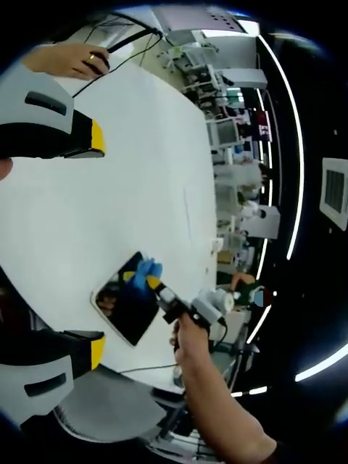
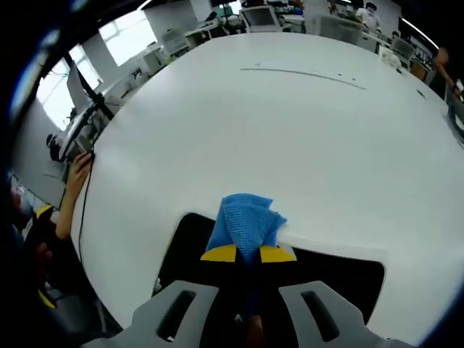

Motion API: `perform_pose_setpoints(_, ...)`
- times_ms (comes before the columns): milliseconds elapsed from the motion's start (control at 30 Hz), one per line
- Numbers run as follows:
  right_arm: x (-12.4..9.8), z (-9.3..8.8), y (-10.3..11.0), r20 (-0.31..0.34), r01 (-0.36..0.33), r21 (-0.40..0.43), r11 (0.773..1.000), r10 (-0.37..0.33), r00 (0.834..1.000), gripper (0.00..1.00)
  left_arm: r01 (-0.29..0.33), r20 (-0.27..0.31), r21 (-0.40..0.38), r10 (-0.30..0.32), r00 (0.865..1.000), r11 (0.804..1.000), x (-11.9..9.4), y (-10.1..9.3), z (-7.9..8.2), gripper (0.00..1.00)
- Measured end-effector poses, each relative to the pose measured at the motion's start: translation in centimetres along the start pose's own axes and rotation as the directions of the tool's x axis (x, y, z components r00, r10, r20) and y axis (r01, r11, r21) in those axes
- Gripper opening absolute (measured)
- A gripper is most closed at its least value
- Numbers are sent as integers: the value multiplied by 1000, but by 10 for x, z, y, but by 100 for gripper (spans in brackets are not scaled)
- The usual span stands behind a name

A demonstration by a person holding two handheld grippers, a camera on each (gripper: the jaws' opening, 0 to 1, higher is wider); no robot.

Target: Wipe the mirror surface with the cleaning cloth until all visible marks leave the cleaned area.

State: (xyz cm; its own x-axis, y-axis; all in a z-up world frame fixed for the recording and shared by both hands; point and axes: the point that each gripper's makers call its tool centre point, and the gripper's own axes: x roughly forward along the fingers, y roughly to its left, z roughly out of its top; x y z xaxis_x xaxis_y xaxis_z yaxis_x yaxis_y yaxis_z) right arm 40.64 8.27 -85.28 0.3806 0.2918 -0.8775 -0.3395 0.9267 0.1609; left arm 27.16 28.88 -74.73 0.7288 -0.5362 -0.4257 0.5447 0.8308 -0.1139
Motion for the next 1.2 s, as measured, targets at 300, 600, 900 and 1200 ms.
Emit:
perform_pose_setpoints(300, 0, -1, 0, 8, 11, -9, 1000, -11, 1000, 4, 4, -7, -28, -4, 1000, 1000, 3, 0, -1, 99)
perform_pose_setpoints(600, -7, -17, 2, 20, 13, 6, 1000, -13, 1000, 4, 15, -14, -40, -15, 1000, 999, 5, -5, -4, 99)
perform_pose_setpoints(900, -13, -29, 5, 31, 7, -5, 1000, -7, 1000, 4, 17, -2, -44, -17, 1000, 999, 10, -10, 1, 99)
perform_pose_setpoints(1200, -18, -42, 13, 16, 2, -5, 1000, -2, 1000, 4, 9, -10, -39, -10, 1000, 999, 13, -12, 0, 99)
